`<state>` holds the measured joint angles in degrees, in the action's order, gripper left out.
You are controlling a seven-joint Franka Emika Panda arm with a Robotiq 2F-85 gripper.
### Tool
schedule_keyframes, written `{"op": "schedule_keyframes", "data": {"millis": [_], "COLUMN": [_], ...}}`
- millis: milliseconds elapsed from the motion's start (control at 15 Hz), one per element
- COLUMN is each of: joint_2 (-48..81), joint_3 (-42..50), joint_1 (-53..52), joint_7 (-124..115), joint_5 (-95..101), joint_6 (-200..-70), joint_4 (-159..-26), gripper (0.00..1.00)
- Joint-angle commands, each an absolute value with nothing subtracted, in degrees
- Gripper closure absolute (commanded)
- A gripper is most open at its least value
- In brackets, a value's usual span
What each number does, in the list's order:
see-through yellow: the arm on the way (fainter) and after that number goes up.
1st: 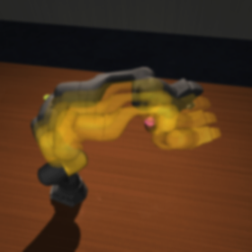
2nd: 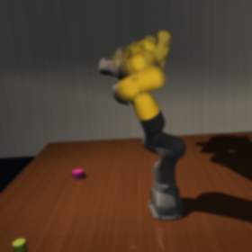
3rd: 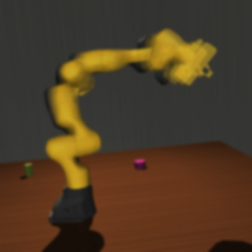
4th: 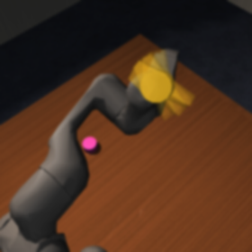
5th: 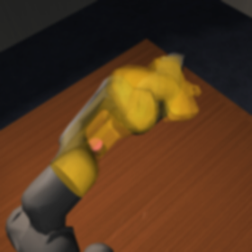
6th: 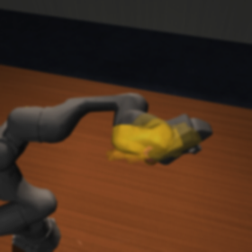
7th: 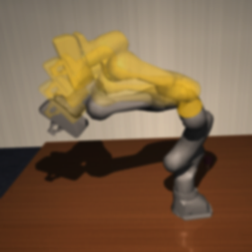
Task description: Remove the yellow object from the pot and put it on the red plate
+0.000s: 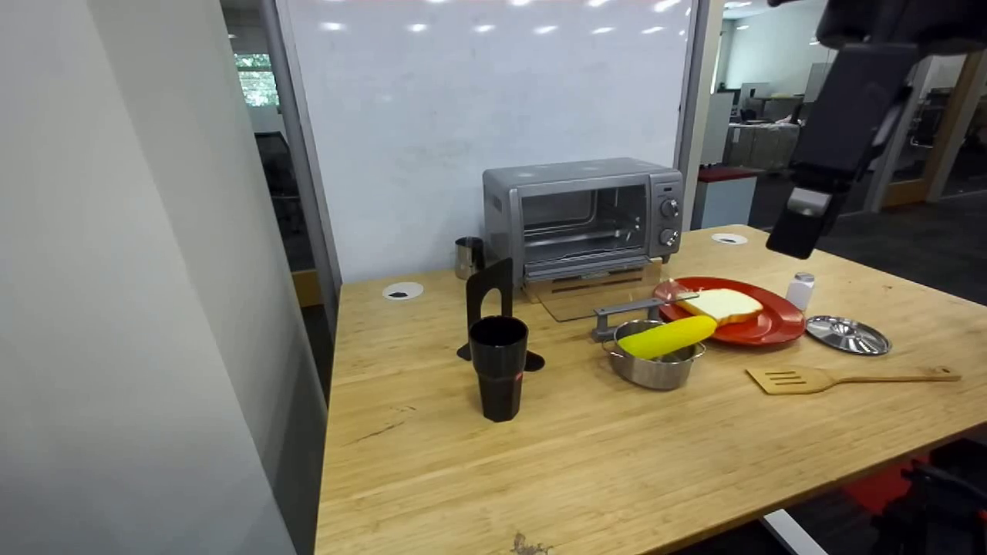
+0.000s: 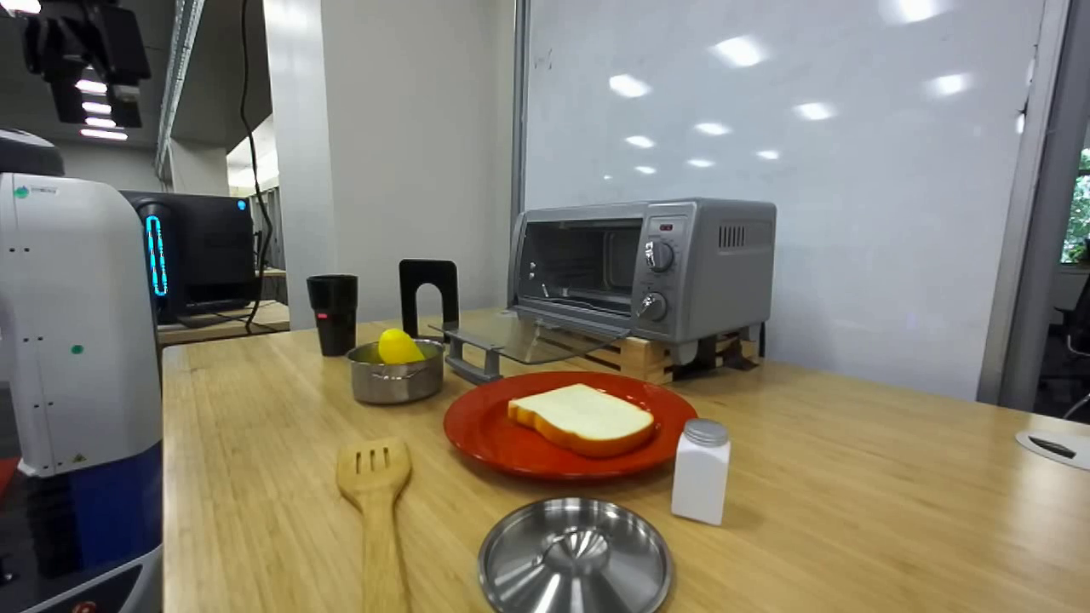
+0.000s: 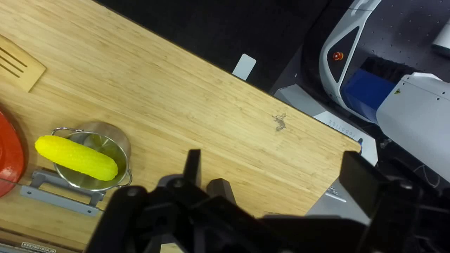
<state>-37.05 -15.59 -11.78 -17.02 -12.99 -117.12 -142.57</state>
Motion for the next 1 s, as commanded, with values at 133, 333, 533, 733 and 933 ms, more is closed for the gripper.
{"op": "schedule_keyframes", "data": {"millis": [133,333,533,733,933], "joint_2": [-37.47,-36.13,-34.76,-31.31,-25.31], "joint_3": [-13.24,-9.32,-4.0,-0.12,3.22], "joint_1": [-11.89,-10.69,-10.18,-7.88,-6.08], "joint_7": [-11.66,-6.22,1.2,6.57,11.79], "joint_5": [-10.57,-9.76,-9.32,-6.5,-3.67], "joint_6": [-114.54,-114.1,-113.04,-111.67,-111.08], "joint_4": [-139.86,-137.76,-135.6,-132.69,-129.28], "gripper": [0.0,0.0,0.0,0.0,0.0]}}
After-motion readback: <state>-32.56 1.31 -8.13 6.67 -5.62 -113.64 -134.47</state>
